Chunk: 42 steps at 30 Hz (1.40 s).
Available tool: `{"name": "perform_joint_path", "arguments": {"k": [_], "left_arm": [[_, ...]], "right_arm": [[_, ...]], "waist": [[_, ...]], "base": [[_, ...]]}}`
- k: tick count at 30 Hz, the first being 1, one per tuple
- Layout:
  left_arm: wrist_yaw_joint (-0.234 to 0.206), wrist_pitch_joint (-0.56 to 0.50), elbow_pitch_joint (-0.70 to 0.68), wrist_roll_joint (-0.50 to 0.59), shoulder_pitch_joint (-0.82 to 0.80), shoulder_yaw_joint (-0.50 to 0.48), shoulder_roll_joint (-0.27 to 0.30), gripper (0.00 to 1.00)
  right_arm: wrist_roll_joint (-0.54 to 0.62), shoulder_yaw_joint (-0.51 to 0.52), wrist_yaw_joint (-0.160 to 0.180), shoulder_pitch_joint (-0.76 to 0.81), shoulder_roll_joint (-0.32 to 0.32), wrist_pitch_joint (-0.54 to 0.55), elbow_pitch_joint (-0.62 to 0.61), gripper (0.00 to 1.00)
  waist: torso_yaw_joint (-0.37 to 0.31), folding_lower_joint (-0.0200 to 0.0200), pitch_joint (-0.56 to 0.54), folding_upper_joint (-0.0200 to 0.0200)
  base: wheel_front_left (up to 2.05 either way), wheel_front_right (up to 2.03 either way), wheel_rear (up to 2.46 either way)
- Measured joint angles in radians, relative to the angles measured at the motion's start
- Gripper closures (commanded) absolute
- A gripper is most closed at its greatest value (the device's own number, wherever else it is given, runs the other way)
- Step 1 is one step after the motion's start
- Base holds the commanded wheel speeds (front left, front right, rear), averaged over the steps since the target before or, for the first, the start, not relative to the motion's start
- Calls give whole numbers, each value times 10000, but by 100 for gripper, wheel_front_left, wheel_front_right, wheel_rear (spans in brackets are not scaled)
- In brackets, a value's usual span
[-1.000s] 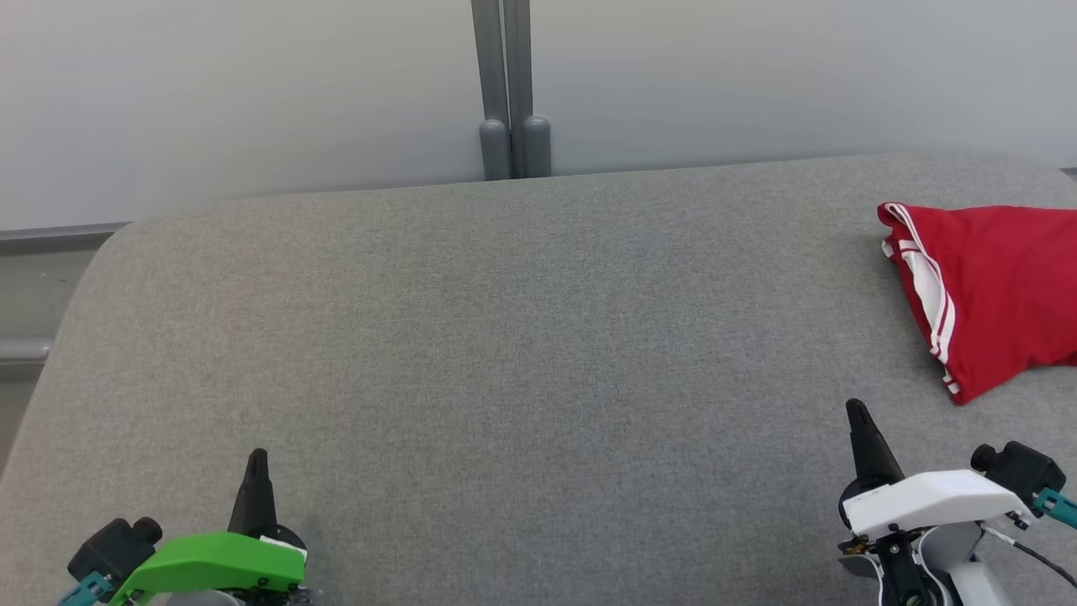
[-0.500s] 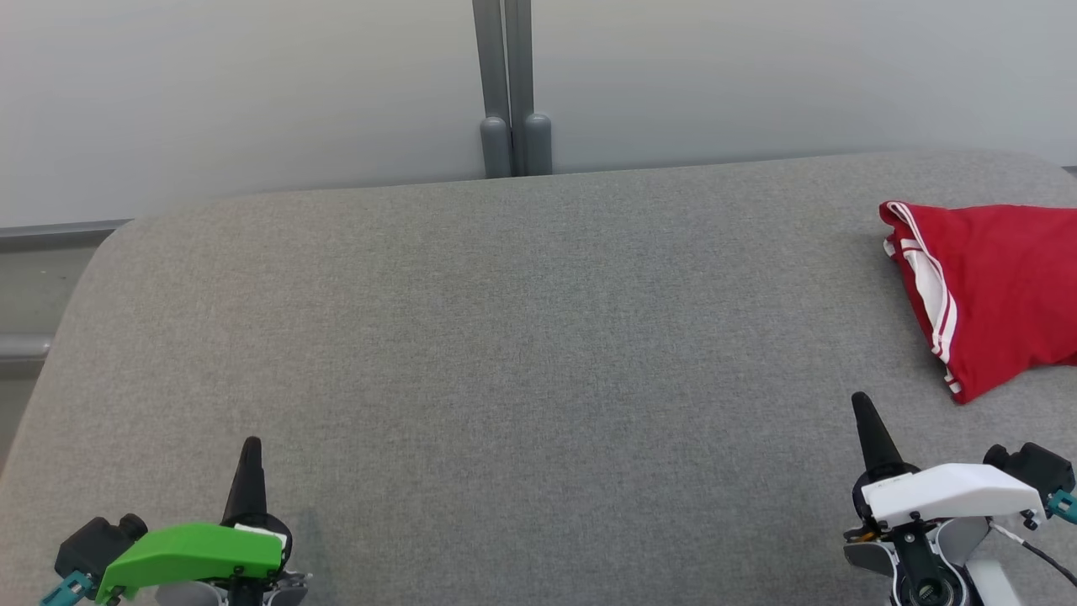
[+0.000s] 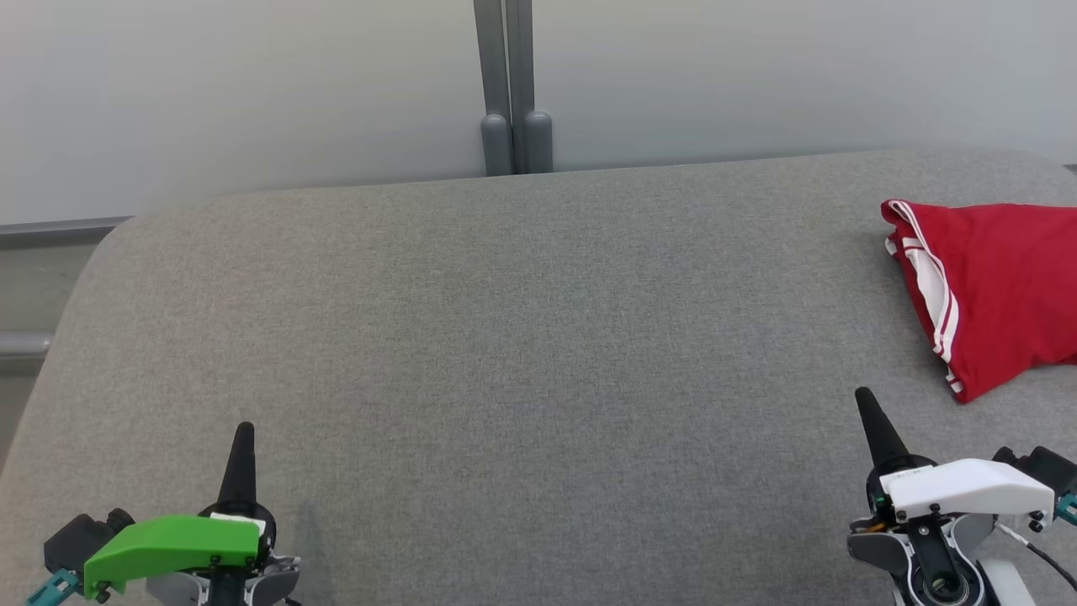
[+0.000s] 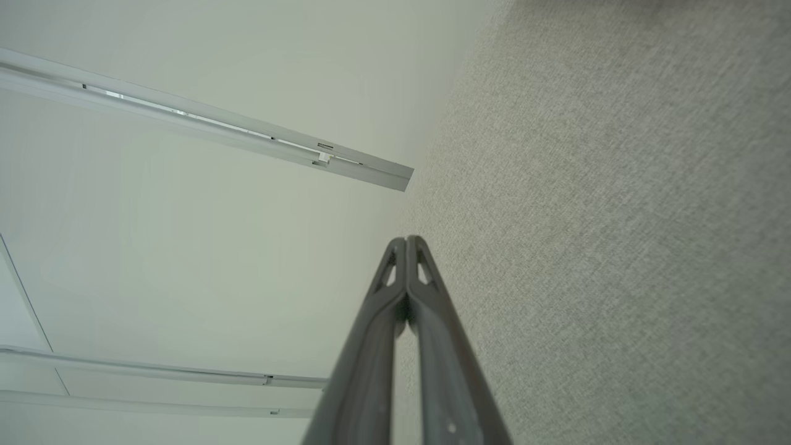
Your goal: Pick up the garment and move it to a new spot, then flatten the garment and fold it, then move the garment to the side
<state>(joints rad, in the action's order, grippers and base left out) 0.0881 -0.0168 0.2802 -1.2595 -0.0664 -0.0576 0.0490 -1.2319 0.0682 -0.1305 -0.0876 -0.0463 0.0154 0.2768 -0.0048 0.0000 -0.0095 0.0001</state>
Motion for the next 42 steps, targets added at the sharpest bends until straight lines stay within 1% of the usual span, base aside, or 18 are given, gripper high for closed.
{"name": "perform_joint_path", "arguments": {"k": [20, 42], "left_arm": [[180, -437, -155, -1605, -160, -251, 0, 100], [351, -849, -290, -3020, -293, -479, 0, 100]], "right_arm": [[-1707, 205, 0, -59, -10, 447, -136, 100], [-3258, 395, 0, -120, -17, 859, -251, 100]], "waist": [[19, 0, 51, 0], [40, 0, 106, 0]], "base": [[0, 0, 0], [0, 0, 0]]}}
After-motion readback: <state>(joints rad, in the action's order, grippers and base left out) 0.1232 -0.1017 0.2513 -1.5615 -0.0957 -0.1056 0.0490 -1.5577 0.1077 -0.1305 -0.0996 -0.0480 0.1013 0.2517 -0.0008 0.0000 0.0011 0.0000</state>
